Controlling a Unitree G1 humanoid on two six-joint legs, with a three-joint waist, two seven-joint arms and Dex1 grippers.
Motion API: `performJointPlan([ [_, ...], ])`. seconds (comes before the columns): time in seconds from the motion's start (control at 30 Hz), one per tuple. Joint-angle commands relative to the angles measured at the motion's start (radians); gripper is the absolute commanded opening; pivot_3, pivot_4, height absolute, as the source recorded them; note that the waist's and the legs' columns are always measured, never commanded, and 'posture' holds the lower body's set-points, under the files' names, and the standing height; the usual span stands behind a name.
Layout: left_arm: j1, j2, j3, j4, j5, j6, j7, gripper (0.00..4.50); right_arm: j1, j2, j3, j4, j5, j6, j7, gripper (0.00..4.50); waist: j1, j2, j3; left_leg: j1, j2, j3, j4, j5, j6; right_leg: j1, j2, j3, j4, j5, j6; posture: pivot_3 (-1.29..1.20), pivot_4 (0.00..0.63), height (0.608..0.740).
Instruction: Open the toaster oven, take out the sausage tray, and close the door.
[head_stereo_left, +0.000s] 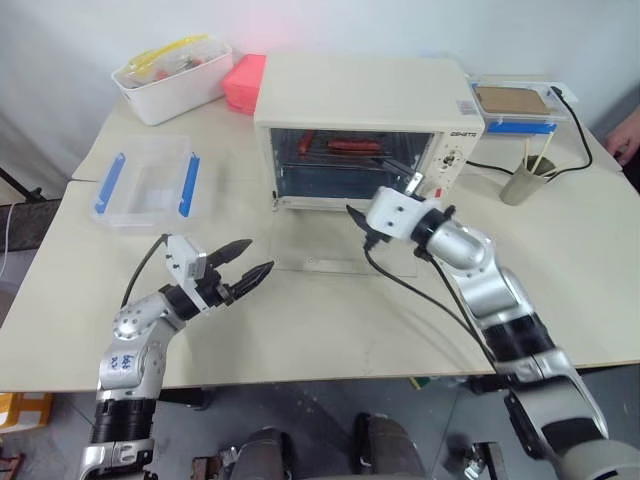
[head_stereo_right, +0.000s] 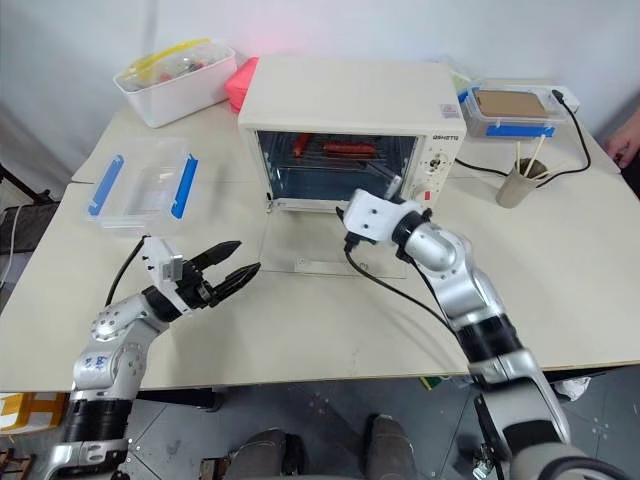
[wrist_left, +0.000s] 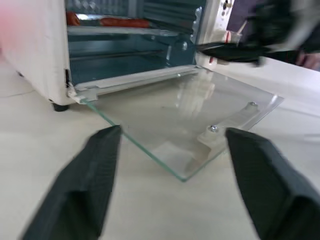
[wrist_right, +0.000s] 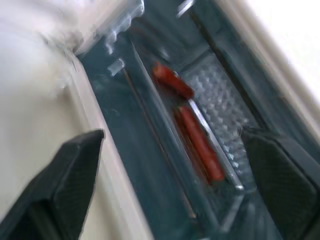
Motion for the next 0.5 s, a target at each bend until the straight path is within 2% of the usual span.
performJointPlan([
  [0.03, 0.028, -0.016, 0.025, -0.084, -0.016, -0.020, 0.049, 3.47, -0.101, 0.027, 0.040, 0.175, -0.085, -0.046, -0.112, 4.50, 0.002, 0.000, 0.000, 0.000, 0.000, 0.000, 0.000, 0.000, 0.000, 0.000, 0.000, 0.000, 0.000, 0.000, 0.000, 0.00, 0.150, 0.740],
  [0.3, 0.059, -0.046, 0.016, -0.137, -0.005, -0.031, 0.119, 3.47, -0.291, 0.084, 0.104, 0.515, -0.173, -0.090, -0.257, 4.50, -0.012, 0.000, 0.000, -0.001, 0.000, -0.001, -0.001, 0.000, 0.000, 0.000, -0.001, -0.001, 0.000, 0.000, 0.000, 0.00, 0.150, 0.740],
  [0.4, 0.060, -0.042, 0.014, -0.144, -0.003, -0.037, 0.128, 3.51, -0.343, 0.105, 0.115, 0.617, -0.186, -0.106, -0.316, 3.85, -0.023, 0.000, 0.000, -0.001, 0.000, -0.001, -0.001, 0.000, 0.000, 0.000, -0.001, -0.001, 0.000, 0.000, 0.000, 0.00, 0.150, 0.740],
  [0.5, 0.036, -0.037, 0.017, -0.135, -0.010, -0.039, 0.130, 3.51, -0.389, 0.121, 0.126, 0.692, -0.201, -0.109, -0.345, 2.81, -0.028, 0.000, 0.000, -0.001, 0.000, -0.001, -0.002, 0.000, 0.000, 0.000, -0.001, -0.001, 0.000, 0.000, 0.000, 0.00, 0.150, 0.740],
])
